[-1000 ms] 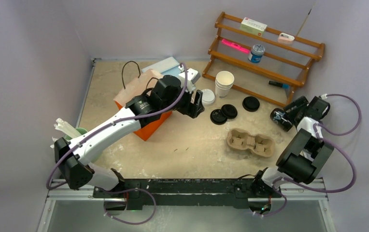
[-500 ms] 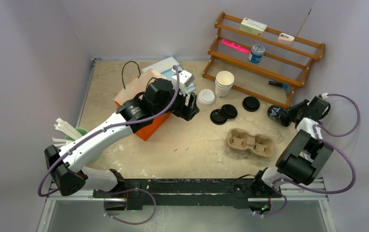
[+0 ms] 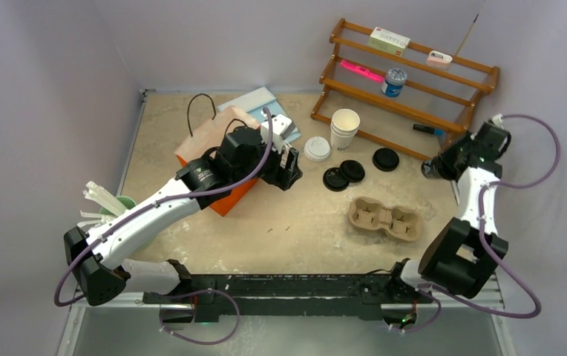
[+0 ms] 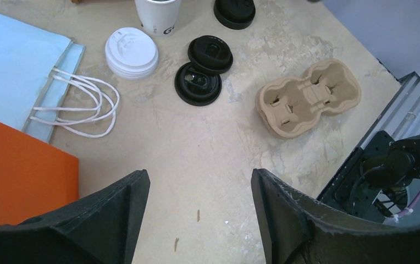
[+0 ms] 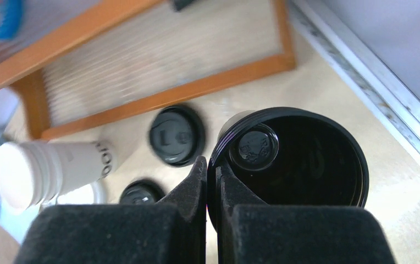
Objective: Pack the takeout coffee
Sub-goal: Adjust the coffee cup at the center of the board, then pick up the coffee cup, then place the coffee cup at the center of the board.
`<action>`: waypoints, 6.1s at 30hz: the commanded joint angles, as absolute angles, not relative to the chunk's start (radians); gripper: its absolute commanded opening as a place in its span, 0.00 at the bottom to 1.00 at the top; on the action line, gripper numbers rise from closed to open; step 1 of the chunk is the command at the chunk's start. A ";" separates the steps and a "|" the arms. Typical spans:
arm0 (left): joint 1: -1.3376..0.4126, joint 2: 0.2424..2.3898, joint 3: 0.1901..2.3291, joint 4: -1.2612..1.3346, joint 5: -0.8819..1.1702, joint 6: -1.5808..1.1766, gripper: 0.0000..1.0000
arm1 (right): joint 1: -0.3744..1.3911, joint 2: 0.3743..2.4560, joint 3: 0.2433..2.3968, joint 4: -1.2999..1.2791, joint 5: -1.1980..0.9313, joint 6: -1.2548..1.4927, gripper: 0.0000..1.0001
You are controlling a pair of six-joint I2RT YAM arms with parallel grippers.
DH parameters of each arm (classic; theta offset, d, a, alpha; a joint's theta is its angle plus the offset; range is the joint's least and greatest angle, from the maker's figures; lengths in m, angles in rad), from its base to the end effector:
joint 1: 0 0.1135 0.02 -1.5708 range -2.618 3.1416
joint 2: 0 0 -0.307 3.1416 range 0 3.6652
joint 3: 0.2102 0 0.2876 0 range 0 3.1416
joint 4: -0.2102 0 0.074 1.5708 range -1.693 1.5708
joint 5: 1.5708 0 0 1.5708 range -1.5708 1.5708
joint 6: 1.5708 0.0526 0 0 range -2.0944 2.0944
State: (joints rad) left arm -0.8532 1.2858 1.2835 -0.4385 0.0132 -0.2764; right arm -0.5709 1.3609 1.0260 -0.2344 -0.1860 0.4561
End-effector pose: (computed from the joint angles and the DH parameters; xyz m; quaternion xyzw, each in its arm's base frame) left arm 0.2162 -0.2488 0.4135 0.2436 0.8087 -0.2913 0.4493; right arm 0.2975 -0.1795 0.3102 0.3902 0.7827 0.0539 0.4819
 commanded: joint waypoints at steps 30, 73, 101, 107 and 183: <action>-0.919 1.529 1.156 0.024 0.103 -0.322 0.69 | 0.157 1.537 1.172 -0.507 0.387 0.347 0.00; -0.869 1.836 1.222 0.318 0.235 -0.412 0.64 | 0.165 1.416 1.133 -0.519 0.256 0.362 0.00; -0.851 2.052 1.258 0.694 0.377 -0.453 0.66 | 0.167 1.335 1.277 -0.604 0.143 0.403 0.00; -0.805 2.089 1.259 0.706 0.387 -0.534 0.59 | 0.171 1.359 1.345 -0.623 0.149 0.403 0.00; -0.866 0.917 0.726 -0.119 0.066 -0.336 0.66 | 0.630 1.688 1.221 -0.368 0.508 0.507 0.72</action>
State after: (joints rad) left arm -0.8608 0.9237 0.7334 -0.1707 0.0433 -0.3473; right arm 0.6395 1.6592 1.1870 -0.3992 0.4370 0.5114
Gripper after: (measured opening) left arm 0.657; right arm 0.721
